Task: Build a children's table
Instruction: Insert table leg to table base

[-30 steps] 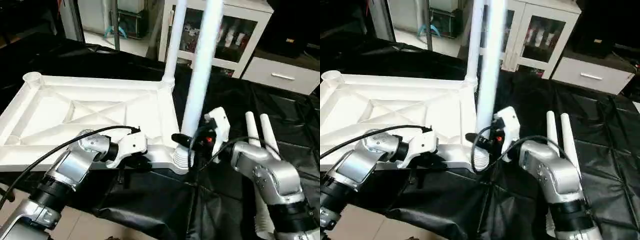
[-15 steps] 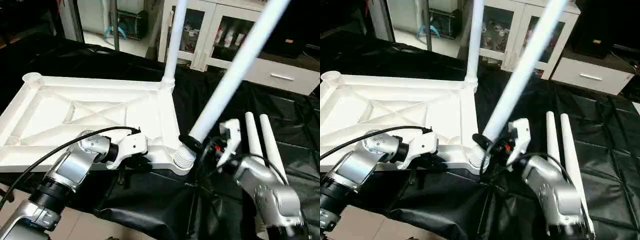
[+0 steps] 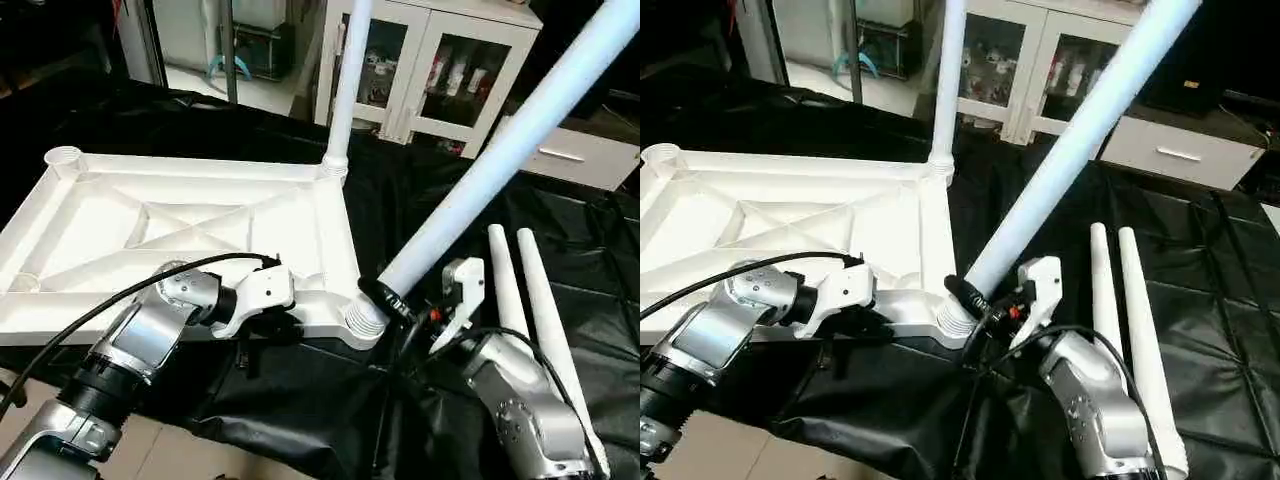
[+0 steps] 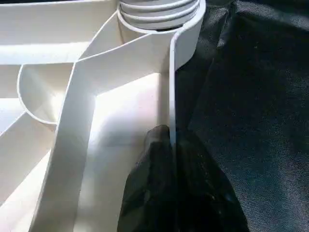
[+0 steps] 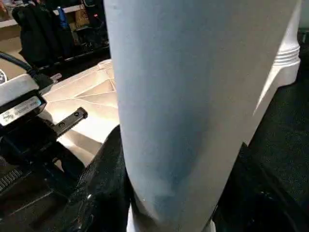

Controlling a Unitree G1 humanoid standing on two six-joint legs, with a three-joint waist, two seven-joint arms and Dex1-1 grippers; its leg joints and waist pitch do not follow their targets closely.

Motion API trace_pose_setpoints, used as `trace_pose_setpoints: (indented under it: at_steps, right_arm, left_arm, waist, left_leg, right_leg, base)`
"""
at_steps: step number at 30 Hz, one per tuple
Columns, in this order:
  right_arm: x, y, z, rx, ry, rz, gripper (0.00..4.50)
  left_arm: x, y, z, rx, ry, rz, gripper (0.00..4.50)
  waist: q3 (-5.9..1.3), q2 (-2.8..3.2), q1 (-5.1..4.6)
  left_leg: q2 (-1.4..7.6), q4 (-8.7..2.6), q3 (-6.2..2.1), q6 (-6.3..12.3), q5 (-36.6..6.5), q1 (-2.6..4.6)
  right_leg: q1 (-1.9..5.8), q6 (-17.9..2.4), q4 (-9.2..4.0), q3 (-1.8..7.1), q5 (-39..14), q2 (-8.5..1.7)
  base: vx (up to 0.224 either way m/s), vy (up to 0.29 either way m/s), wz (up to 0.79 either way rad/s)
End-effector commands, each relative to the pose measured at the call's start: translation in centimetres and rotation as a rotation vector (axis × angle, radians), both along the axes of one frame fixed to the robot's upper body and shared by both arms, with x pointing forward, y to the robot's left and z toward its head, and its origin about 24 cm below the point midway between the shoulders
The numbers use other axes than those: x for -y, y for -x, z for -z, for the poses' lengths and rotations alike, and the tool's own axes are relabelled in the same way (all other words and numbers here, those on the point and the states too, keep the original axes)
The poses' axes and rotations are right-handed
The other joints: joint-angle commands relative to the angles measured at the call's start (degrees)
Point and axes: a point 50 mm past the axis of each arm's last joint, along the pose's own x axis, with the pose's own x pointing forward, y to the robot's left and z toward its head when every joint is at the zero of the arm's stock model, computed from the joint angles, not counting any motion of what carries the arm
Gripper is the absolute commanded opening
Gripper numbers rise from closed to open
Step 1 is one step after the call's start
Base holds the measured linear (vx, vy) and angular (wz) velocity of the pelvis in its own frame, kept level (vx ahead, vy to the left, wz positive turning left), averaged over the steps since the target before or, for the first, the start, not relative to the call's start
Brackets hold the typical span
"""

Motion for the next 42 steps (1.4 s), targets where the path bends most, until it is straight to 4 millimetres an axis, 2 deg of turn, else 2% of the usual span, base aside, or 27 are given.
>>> trace_pose_setpoints:
  at_steps: [1,9,12,14,19,23,26,29,33,42]
  right_arm:
    - [0.5,1.0,2.9,-0.116,0.143,-0.033,1.85]
    - [0.1,1.3,3.7,-0.161,0.284,-0.150,1.85]
    - [0.0,1.2,3.9,-0.190,0.336,-0.191,1.85]
    - [-0.2,0.9,3.8,-0.203,0.350,-0.203,1.85]
    - [-0.2,0.3,3.6,-0.240,0.318,-0.173,1.85]
    - [0.2,-0.1,4.3,-0.287,0.311,-0.127,1.85]
    - [0.3,0.3,4.9,-0.272,0.329,-0.117,1.85]
    - [0.2,0.8,5.1,-0.245,0.334,-0.117,1.85]
    - [0.2,0.8,5.1,-0.226,0.306,-0.073,1.85]
    - [0.6,0.7,5.7,-0.227,0.334,-0.033,1.85]
  left_arm:
    - [0.3,-0.1,0.0,0.005,0.037,-0.016,0.00]
    - [0.3,0.0,0.0,0.001,0.036,-0.018,0.00]
    - [0.2,0.1,0.1,-0.004,0.034,-0.018,0.00]
    - [0.3,0.1,0.1,-0.007,0.034,-0.017,0.00]
    - [0.3,0.1,0.1,-0.006,0.034,-0.017,0.00]
    - [0.3,0.1,0.1,-0.004,0.033,-0.019,0.00]
    - [0.3,0.1,0.1,0.009,0.036,-0.023,0.00]
    - [0.3,0.1,0.0,0.026,0.042,-0.034,0.00]
    - [0.4,0.0,0.1,0.041,0.045,-0.052,0.00]
    - [0.4,0.3,0.4,0.026,0.049,-0.049,0.00]
  waist:
    - [-2.32,0.22,-0.09]
    - [-2.20,0.08,-0.19]
    - [-1.92,0.00,-0.45]
    - [-2.03,-0.08,-0.61]
    - [-2.10,-0.27,-0.87]
    - [-1.99,-0.15,-1.10]
    - [-1.92,-0.32,-1.18]
    - [-2.02,-0.29,-1.21]
    - [-1.91,-0.17,-1.27]
    - [-1.74,-0.14,-1.44]
  left_leg:
    - [0.80,-4.85,0.08,0.20,-12.61,-0.28]
    - [0.86,-5.08,-0.05,-0.16,-14.88,-0.19]
    - [0.88,-5.38,-0.26,-0.72,-18.63,0.09]
    - [0.91,-5.45,-0.41,-0.80,-19.35,0.14]
    - [0.93,-5.60,-0.44,-0.69,-19.53,0.27]
    - [0.96,-5.69,-0.53,-0.98,-21.22,0.35]
    - [1.00,-5.76,-0.66,-1.18,-22.59,0.38]
    - [1.05,-5.92,-0.74,-1.14,-22.55,0.36]
    - [1.02,-6.06,-0.76,-1.02,-23.76,0.42]
    - [1.06,-6.29,-1.02,-0.91,-26.05,0.44]
  right_leg:
    - [2.39,-9.13,-4.53,1.43,-12.21,-2.39]
    - [2.23,-7.99,-4.91,1.48,-15.85,-2.41]
    - [1.98,-7.08,-5.37,1.46,-20.38,-2.45]
    - [2.00,-6.80,-5.48,1.49,-21.21,-2.53]
    - [2.01,-7.15,-5.52,1.47,-20.10,-2.50]
    - [1.74,-6.85,-5.82,1.44,-22.54,-2.57]
    - [1.55,-6.04,-6.13,1.45,-24.95,-2.69]
    - [1.61,-5.84,-6.21,1.41,-24.42,-2.69]
    - [1.48,-5.95,-6.36,1.41,-24.68,-2.65]
    - [1.18,-4.51,-6.95,1.41,-29.27,-2.73]
  base:
    - [0.000,0.000,0.00]
    - [0.000,0.000,0.00]
    - [0.000,0.000,0.00]
    - [0.000,0.000,0.00]
    - [0.000,0.000,0.00]
    - [0.000,0.000,0.00]
    - [0.000,0.000,0.00]
    - [0.000,0.000,0.00]
    - [0.000,0.000,0.00]
    - [0.000,0.000,0.00]
